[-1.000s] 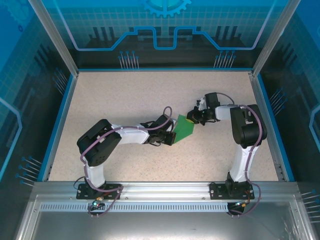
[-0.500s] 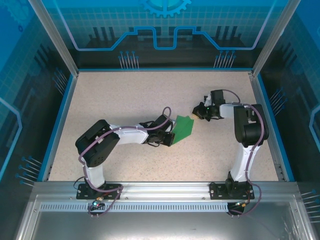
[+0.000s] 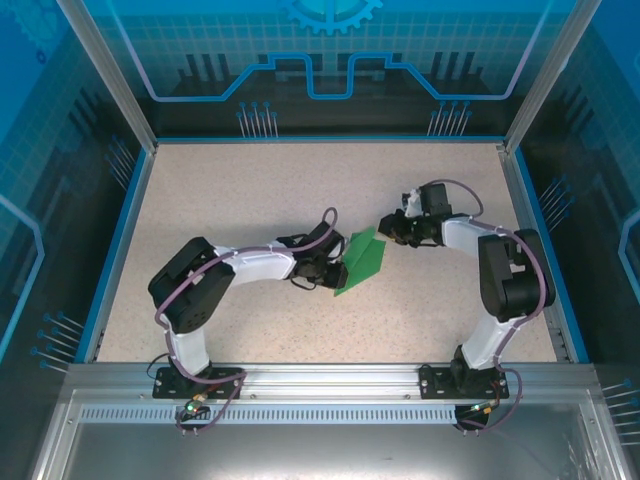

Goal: Fold a paper plane with a square sheet of paper (pick it up from the middle)
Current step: Fourth fold the wing at the center of the table, then turn over the paper at the center of the table.

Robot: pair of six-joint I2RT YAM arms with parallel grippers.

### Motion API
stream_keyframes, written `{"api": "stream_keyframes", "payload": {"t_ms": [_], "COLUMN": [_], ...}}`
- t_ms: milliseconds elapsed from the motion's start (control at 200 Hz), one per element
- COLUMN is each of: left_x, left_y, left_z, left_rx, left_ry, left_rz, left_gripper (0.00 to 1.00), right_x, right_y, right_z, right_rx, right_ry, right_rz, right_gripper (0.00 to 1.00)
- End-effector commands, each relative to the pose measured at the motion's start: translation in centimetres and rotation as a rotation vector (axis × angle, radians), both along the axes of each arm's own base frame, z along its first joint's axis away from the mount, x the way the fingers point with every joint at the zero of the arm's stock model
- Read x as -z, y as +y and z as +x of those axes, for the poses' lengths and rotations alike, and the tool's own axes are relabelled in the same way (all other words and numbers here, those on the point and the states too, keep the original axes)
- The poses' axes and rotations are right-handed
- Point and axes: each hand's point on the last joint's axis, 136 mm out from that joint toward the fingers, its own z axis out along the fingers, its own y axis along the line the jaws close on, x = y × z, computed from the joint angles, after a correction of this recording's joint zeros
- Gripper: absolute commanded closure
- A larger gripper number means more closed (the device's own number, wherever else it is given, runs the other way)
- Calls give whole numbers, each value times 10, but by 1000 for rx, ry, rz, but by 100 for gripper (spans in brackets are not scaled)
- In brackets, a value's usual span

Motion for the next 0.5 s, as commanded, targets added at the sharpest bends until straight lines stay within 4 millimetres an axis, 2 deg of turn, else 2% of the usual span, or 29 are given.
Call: {"api": "stream_keyframes", "payload": {"t_ms": [0, 20, 115, 310, 495], "left_x": [-35, -37, -42, -39, -35], "left_y": [-6, -7, -4, 4, 12], "left_z": [8, 9, 11, 11, 9], "left_rx": [0, 2, 6, 2, -8], "left_ry": [-21, -26, -36, -24, -19], "left_rz": [-53, -53, -49, -22, 0], "left_gripper": [72, 72, 68, 67, 65], "right_x": [4, 13, 18, 20, 23], "right_y": [19, 19, 27, 46, 61], "right_z": [-26, -36, -47, -52, -54], "right_rx": [-58, -62, -77, -102, -127], "right_ry": [54, 83, 97, 102, 101], "right_rz": [31, 24, 35, 88, 111], "right_gripper": [72, 70, 65, 58, 58]}}
